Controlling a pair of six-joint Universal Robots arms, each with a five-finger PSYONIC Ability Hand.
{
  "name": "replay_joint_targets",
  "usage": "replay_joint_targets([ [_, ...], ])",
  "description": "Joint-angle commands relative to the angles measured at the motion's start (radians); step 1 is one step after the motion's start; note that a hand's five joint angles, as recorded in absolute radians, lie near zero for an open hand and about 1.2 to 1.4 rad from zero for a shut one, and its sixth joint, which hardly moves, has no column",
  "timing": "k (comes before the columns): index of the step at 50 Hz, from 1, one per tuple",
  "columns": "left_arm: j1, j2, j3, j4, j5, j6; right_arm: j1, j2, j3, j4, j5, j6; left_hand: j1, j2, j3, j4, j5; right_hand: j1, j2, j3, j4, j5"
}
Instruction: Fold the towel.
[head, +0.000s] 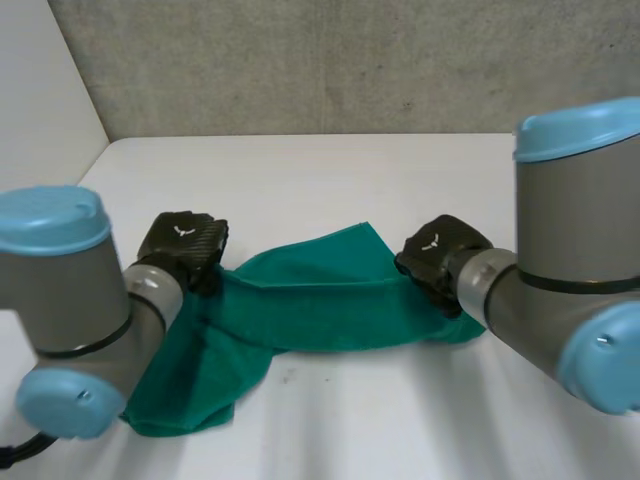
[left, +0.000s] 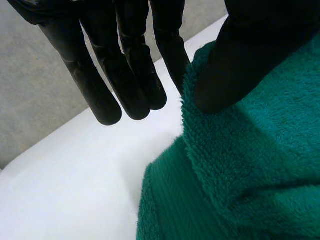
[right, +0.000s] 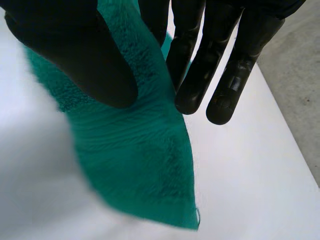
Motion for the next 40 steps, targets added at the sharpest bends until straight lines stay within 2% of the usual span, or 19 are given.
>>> replay_joint_targets([
  [1,0.005,-0.113,0.273,0.014,-0.003,0.000,-0.018,0.153,-0.231,-0.204,0.015,0.074,0.249,0.197,0.203,0.201,0.270,0.408,0.220,0.218,0.208,0.227],
  [4,0.005,-0.117,0.424,0.063,-0.006,-0.003,-0.061,0.159,-0.392,-0.289,0.038,0.145,0.249,0.197,0.203,0.201,0.270,0.408,0.220,0.218,0.208,0.227],
  [8,0.009,-0.085,0.537,0.242,-0.019,0.002,-0.101,0.150,-0.521,-0.451,0.056,0.255,0.249,0.197,0.203,0.201,0.270,0.408,0.220,0.218,0.208,0.227],
  [10,0.012,-0.027,0.545,0.382,-0.054,0.006,-0.104,0.124,-0.533,-0.530,0.058,0.289,0.249,0.197,0.203,0.201,0.270,0.408,0.220,0.218,0.208,0.227],
  [14,0.008,0.056,0.511,0.528,-0.098,0.006,-0.113,-0.003,-0.477,-0.689,0.052,0.337,0.249,0.197,0.203,0.201,0.270,0.408,0.220,0.218,0.208,0.227],
  [16,0.005,0.113,0.418,0.592,-0.121,0.003,-0.113,-0.064,-0.405,-0.743,0.044,0.335,0.249,0.197,0.203,0.201,0.270,0.408,0.220,0.218,0.208,0.227],
  [22,-0.004,0.194,0.188,0.580,-0.124,-0.001,-0.115,-0.134,-0.232,-0.742,0.003,0.337,0.249,0.197,0.203,0.201,0.270,0.408,0.220,0.218,0.208,0.227],
  [23,-0.006,0.205,0.147,0.577,-0.124,-0.003,-0.116,-0.166,-0.129,-0.716,-0.017,0.334,0.249,0.197,0.203,0.201,0.270,0.408,0.220,0.218,0.208,0.227],
  [28,-0.021,0.231,-0.132,0.574,-0.120,-0.006,-0.136,-0.175,0.057,-0.613,-0.047,0.331,0.249,0.197,0.203,0.201,0.270,0.408,0.220,0.218,0.208,0.227],
  [31,-0.038,0.217,-0.214,0.568,-0.123,-0.006,-0.162,-0.172,0.175,-0.550,-0.057,0.338,0.249,0.197,0.203,0.201,0.270,0.408,0.220,0.218,0.208,0.227],
  [35,-0.087,0.119,-0.294,0.557,-0.124,-0.006,-0.181,-0.129,0.308,-0.544,-0.066,0.338,0.249,0.197,0.203,0.201,0.270,0.408,0.220,0.218,0.208,0.227],
  [40,-0.135,0.035,-0.314,0.426,-0.170,-0.017,-0.187,-0.074,0.402,-0.547,-0.108,0.335,0.249,0.197,0.203,0.201,0.270,0.408,0.220,0.218,0.208,0.227],
])
